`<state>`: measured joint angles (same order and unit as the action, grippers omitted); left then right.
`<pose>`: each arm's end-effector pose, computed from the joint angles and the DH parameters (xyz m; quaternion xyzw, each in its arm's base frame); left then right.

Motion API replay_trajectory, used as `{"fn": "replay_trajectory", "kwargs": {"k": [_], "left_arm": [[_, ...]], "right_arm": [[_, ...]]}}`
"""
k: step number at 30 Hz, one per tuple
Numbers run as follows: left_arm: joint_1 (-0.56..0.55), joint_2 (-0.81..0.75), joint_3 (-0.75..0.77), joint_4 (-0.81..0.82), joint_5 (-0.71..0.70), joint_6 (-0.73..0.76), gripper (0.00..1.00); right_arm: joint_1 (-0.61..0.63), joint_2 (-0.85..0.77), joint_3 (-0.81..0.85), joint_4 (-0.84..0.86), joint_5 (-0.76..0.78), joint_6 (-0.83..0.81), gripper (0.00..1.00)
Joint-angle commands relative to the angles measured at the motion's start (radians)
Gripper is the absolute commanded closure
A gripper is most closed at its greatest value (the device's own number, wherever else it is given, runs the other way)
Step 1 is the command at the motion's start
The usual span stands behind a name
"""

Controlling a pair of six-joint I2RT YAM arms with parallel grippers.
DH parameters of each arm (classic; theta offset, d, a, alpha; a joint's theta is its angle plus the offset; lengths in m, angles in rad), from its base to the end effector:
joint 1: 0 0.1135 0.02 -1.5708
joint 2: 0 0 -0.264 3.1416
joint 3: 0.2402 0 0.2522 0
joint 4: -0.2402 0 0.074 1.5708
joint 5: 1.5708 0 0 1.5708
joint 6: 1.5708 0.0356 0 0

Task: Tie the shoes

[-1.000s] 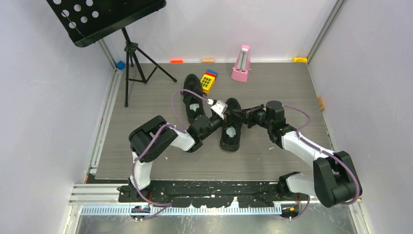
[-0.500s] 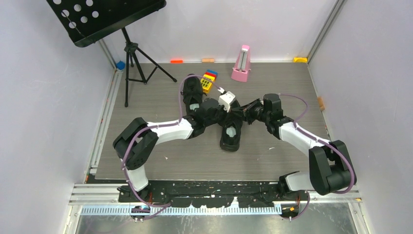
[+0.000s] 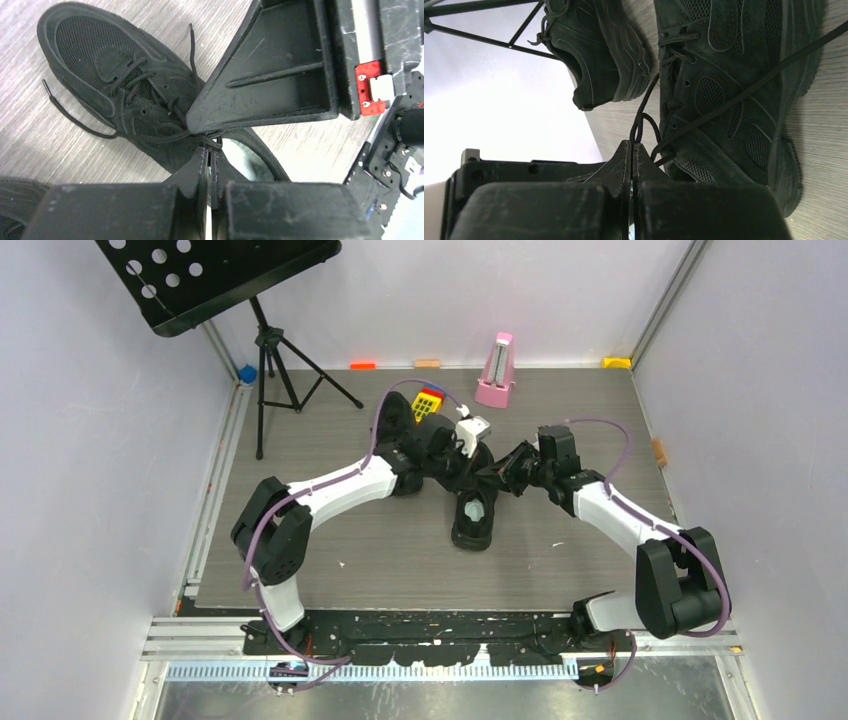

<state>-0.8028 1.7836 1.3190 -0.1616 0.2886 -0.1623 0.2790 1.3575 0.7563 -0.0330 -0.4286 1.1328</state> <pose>0.2770 -0.3014 0.2521 0.3395 0.8159 -0.3224 0.3394 0.2706 0.0929 0.2194 0.2737 0.8334 0.4305 0.2125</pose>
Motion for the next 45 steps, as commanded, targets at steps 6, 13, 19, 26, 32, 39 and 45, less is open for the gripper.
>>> {"fn": "replay_trajectory", "kwargs": {"k": [6,13,19,26,32,39,45], "left_arm": [[0.038,0.002,0.105,-0.227,0.093,0.026,1.00],[0.041,0.011,0.083,-0.156,0.095,0.042,1.00],[0.042,0.035,0.097,-0.129,0.111,0.052,1.00],[0.041,0.046,0.097,-0.104,0.116,0.050,1.00],[0.042,0.051,0.111,-0.097,0.109,0.047,1.00],[0.042,0.059,0.129,-0.108,0.108,0.047,1.00],[0.042,0.059,0.131,-0.109,0.106,0.047,1.00]], "right_arm": [[-0.021,0.027,0.061,-0.056,-0.074,-0.147,1.00],[-0.027,0.056,0.071,-0.065,-0.082,-0.178,1.00],[-0.035,0.052,0.067,-0.065,-0.068,-0.189,0.97],[-0.039,0.039,0.071,-0.064,-0.071,-0.195,0.87],[-0.041,0.034,0.078,-0.064,-0.072,-0.194,0.81],[-0.043,0.024,0.088,-0.087,-0.058,-0.206,0.76],[-0.047,0.010,0.092,-0.117,-0.041,-0.218,0.77]]}}
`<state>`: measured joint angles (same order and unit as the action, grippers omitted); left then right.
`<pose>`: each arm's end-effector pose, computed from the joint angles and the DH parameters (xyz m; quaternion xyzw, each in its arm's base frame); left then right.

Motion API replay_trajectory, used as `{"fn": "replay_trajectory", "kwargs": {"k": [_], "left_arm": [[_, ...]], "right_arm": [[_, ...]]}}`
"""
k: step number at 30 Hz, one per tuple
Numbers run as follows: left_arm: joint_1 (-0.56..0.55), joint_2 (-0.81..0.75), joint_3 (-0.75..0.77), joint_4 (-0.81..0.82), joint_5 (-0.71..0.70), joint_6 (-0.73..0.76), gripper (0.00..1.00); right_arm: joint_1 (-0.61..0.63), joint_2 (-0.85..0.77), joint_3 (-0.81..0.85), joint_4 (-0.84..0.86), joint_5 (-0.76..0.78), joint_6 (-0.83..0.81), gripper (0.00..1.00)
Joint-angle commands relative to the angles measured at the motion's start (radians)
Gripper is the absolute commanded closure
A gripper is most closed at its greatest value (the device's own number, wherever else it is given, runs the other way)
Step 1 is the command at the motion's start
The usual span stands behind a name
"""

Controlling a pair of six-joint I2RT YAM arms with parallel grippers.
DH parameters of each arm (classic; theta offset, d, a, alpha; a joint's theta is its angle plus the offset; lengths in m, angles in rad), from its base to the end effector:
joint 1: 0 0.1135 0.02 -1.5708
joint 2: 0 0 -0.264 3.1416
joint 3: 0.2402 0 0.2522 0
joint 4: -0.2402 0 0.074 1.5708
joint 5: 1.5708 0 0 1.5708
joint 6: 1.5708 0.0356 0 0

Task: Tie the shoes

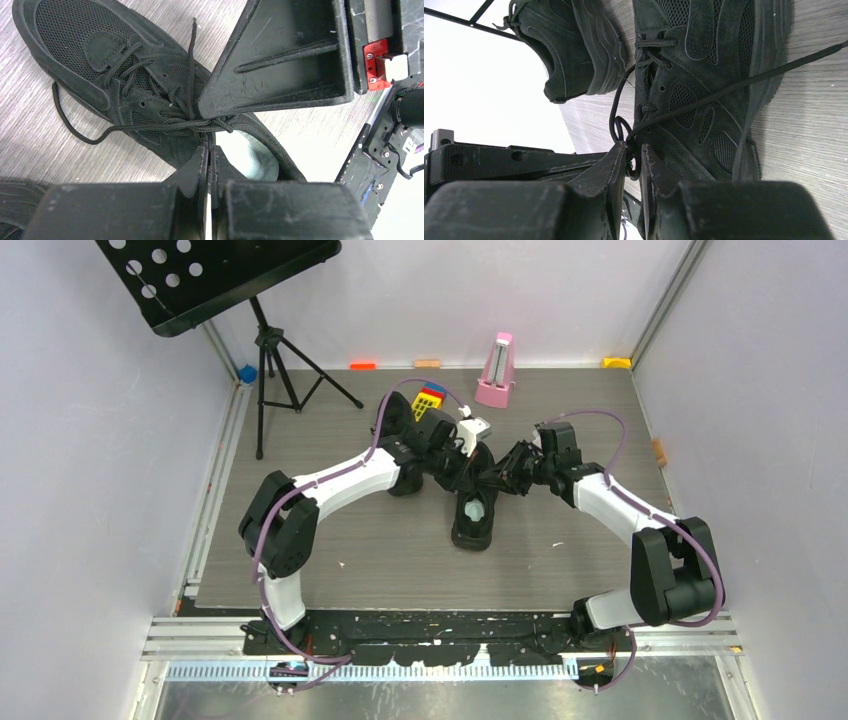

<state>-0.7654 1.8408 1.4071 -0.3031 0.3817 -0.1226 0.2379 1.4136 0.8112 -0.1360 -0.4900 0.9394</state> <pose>0.2916 -0.2986 0.2475 0.3565 0.8275 -0.3274 0.2846 0.2803 0.0852 0.2139 0.2128 0.8670 0.4023 0.2030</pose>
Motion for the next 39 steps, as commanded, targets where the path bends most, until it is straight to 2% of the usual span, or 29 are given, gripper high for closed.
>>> {"fn": "replay_trajectory", "kwargs": {"k": [1,4,7,10,14,17,19,21,25,27,33,36,39], "left_arm": [[0.004,0.001,0.043,0.032,0.011,0.008,1.00],[0.005,0.002,0.041,0.029,0.006,0.010,1.00],[0.005,0.002,0.043,0.023,-0.002,0.014,1.00],[0.004,0.002,0.043,0.021,-0.004,0.015,1.00],[0.005,0.002,0.040,0.023,-0.003,0.015,1.00],[0.005,0.002,0.040,0.024,-0.001,0.015,1.00],[0.004,0.002,0.039,0.022,0.000,0.015,1.00],[0.004,0.001,0.040,0.023,-0.001,0.015,1.00],[0.005,0.003,0.039,0.023,-0.001,0.015,1.00],[0.004,0.003,0.039,0.022,-0.001,0.015,1.00],[0.004,0.002,0.041,0.022,0.000,0.016,1.00],[0.004,0.002,0.041,0.022,0.000,0.017,1.00],[0.005,0.003,0.041,0.021,-0.001,0.018,1.00]], "right_arm": [[-0.007,-0.047,0.037,-0.014,0.022,-0.023,0.78],[-0.011,-0.056,0.037,-0.018,0.027,-0.021,0.83],[-0.013,-0.061,0.041,-0.024,0.032,-0.020,0.82],[-0.015,-0.064,0.043,-0.025,0.031,-0.018,0.69],[-0.015,-0.065,0.044,-0.025,0.024,-0.012,0.63],[-0.017,-0.068,0.040,-0.024,0.030,-0.001,0.71],[-0.018,-0.071,0.038,-0.023,0.035,0.003,0.71],[-0.020,-0.072,0.037,-0.023,0.035,0.007,0.66],[-0.024,-0.077,0.040,-0.022,0.031,0.013,0.61],[-0.025,-0.083,0.041,-0.022,0.030,0.018,0.53],[-0.032,-0.114,0.042,-0.022,0.036,0.032,0.48],[-0.035,-0.125,0.040,-0.018,0.039,0.040,0.50],[-0.035,-0.125,0.037,-0.008,0.032,0.049,0.65]]}}
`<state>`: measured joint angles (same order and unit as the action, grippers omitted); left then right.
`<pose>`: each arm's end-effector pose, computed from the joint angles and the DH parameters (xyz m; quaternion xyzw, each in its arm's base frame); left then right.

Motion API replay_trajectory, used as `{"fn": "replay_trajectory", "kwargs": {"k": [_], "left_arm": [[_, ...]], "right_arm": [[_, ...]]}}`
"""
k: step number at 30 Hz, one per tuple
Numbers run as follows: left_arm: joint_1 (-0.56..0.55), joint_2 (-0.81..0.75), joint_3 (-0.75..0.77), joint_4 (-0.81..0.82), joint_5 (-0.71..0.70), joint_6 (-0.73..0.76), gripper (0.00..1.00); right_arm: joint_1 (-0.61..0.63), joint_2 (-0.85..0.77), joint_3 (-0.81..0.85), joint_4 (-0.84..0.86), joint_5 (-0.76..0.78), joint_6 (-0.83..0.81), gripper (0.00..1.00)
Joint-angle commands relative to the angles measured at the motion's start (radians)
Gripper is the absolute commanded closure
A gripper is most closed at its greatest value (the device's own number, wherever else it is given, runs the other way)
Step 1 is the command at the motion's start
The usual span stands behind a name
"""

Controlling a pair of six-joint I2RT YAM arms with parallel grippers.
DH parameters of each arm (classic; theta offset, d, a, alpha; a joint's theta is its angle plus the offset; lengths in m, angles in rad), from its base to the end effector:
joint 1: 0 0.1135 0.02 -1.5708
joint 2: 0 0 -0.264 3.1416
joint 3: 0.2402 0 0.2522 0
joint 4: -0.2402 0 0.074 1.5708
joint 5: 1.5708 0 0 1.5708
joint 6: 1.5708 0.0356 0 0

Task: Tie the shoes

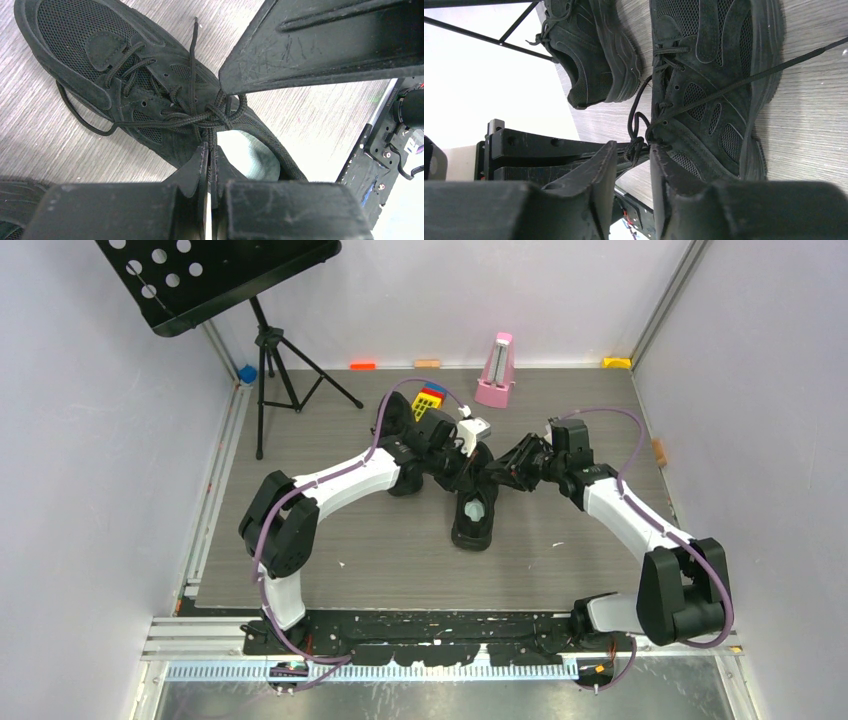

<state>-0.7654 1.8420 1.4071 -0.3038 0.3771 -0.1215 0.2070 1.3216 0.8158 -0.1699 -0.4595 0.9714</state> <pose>0.2919 -0.2986 0.2469 0.3562 0.8283 -0.3252 0.2850 0.2716 0.0732 0.2369 0.2360 0.8512 0.4048 0.2362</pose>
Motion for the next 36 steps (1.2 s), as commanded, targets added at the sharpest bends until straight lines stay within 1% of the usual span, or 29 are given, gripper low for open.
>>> {"fn": "replay_trajectory", "kwargs": {"k": [1,3,10,16,23,27,28,31,32,36], "left_arm": [[0.005,0.002,0.042,0.022,0.004,0.017,1.00],[0.005,0.002,0.043,0.023,0.004,0.017,1.00],[0.005,0.003,0.044,0.024,0.001,0.018,1.00],[0.005,0.004,0.047,0.020,-0.008,0.022,1.00],[0.005,0.007,0.050,0.019,-0.011,0.023,1.00],[0.005,0.010,0.053,0.022,-0.013,0.022,1.00],[0.005,0.010,0.053,0.024,-0.015,0.022,1.00],[0.005,0.008,0.051,0.025,-0.022,0.023,1.00],[0.005,0.007,0.050,0.025,-0.024,0.023,1.00],[0.018,-0.001,0.033,0.024,-0.037,0.014,1.00]], "right_arm": [[-0.004,-0.031,0.028,0.033,-0.002,0.023,0.68],[-0.004,-0.025,0.021,0.047,-0.013,0.033,0.70],[-0.004,0.007,0.007,0.068,-0.050,0.048,0.70],[-0.004,0.020,-0.008,0.069,-0.065,0.045,0.73],[-0.004,0.029,-0.018,0.066,-0.070,0.040,0.78],[-0.004,0.030,-0.023,0.065,-0.073,0.039,0.80],[-0.004,0.030,-0.025,0.066,-0.074,0.038,0.82],[-0.004,0.026,-0.030,0.066,-0.074,0.034,0.97],[-0.006,0.024,-0.027,0.057,-0.066,0.028,1.00],[-0.004,0.014,-0.007,0.000,-0.014,-0.015,1.00]]}}
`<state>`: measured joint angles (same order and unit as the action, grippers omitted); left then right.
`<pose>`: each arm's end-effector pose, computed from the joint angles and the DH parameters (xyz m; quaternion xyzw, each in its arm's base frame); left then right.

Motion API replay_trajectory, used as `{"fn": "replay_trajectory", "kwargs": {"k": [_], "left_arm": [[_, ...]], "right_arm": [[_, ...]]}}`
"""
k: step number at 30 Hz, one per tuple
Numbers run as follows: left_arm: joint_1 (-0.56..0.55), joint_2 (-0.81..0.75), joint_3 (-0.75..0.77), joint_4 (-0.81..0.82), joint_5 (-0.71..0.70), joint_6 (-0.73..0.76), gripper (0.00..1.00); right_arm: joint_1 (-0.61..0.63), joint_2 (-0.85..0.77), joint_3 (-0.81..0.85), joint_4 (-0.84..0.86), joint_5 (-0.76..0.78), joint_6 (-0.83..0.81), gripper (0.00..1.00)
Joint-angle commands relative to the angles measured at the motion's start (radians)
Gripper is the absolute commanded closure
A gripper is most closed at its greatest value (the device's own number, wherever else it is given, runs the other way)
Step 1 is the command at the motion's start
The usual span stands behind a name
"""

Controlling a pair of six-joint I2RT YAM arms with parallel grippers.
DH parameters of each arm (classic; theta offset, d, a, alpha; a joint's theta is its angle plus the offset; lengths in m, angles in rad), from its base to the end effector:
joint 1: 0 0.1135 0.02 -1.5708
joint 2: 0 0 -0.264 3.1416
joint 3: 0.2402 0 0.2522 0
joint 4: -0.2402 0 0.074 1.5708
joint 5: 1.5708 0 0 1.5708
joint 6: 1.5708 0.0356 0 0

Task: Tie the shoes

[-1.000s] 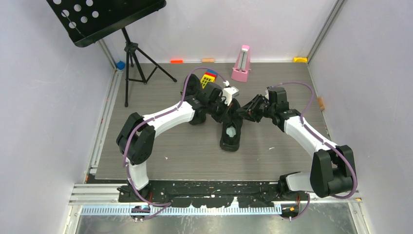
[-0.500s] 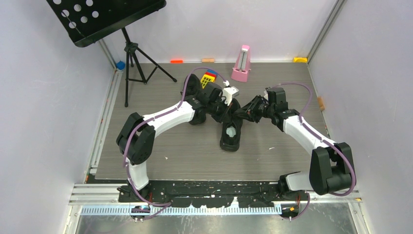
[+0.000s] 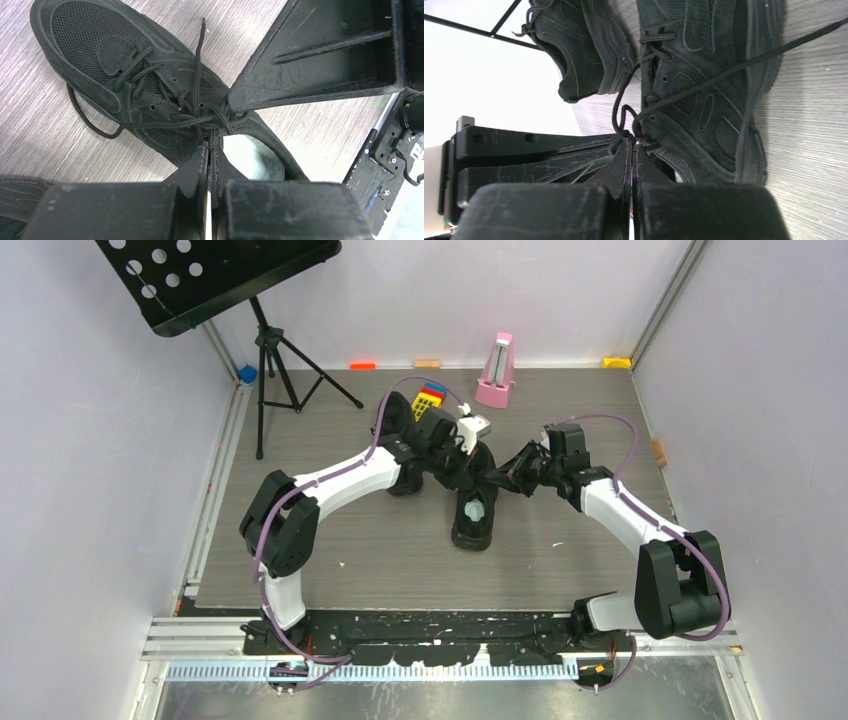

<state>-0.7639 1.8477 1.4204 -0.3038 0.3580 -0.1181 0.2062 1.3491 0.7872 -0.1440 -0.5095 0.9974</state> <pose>0.2946 -0.2995 0.2489 0.3540 0.8291 -0.3182 0.2933 0.2717 0.0746 0.2231 0.2411 0.8515 0.4182 0.2048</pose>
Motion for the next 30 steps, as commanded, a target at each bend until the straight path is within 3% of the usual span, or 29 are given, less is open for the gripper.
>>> {"fn": "replay_trajectory", "kwargs": {"k": [1,20,26,30], "left_arm": [[0.021,-0.006,0.017,0.019,-0.021,0.004,1.00],[0.063,0.039,-0.031,0.021,-0.055,-0.024,1.00],[0.062,0.038,-0.048,-0.046,-0.155,-0.024,1.00],[0.054,0.038,-0.042,-0.098,-0.244,-0.013,1.00]], "right_arm": [[-0.004,-0.017,0.025,-0.039,0.058,-0.053,1.00],[-0.003,-0.002,0.060,-0.185,0.240,-0.246,1.00],[0.025,0.024,0.082,-0.245,0.337,-0.301,1.00],[0.099,0.047,0.125,-0.313,0.485,-0.349,1.00]]}}
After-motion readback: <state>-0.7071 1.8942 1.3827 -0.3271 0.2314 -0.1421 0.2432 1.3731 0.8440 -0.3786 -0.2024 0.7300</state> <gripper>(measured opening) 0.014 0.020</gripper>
